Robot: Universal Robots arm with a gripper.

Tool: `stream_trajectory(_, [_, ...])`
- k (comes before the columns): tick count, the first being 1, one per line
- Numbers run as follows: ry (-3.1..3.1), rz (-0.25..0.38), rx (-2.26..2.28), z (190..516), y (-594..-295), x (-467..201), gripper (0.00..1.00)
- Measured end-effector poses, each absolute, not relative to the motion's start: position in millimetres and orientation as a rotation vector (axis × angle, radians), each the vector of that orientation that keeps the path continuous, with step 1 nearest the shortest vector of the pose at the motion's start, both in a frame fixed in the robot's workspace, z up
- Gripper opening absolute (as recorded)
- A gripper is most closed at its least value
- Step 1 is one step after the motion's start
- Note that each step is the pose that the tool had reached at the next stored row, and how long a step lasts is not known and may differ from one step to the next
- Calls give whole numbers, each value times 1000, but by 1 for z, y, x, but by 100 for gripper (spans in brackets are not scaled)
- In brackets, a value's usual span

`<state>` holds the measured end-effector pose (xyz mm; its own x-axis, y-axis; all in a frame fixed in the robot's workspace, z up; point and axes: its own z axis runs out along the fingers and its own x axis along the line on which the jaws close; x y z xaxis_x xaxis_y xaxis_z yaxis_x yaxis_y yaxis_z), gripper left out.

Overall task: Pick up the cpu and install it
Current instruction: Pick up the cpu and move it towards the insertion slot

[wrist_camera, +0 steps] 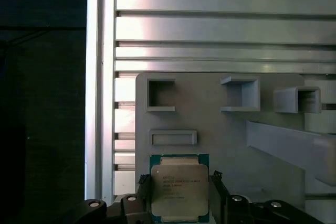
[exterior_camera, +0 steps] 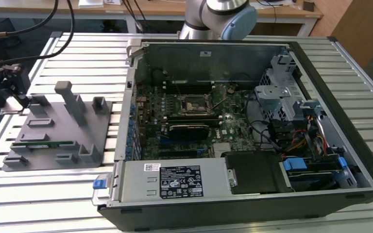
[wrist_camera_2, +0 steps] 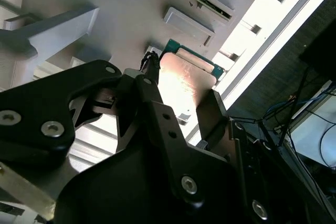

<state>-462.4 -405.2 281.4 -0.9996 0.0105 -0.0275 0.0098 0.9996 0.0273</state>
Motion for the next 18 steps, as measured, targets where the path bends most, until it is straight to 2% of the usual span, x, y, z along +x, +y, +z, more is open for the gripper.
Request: stream_trajectory(18, [3114,42,16,308,-405,-462,53])
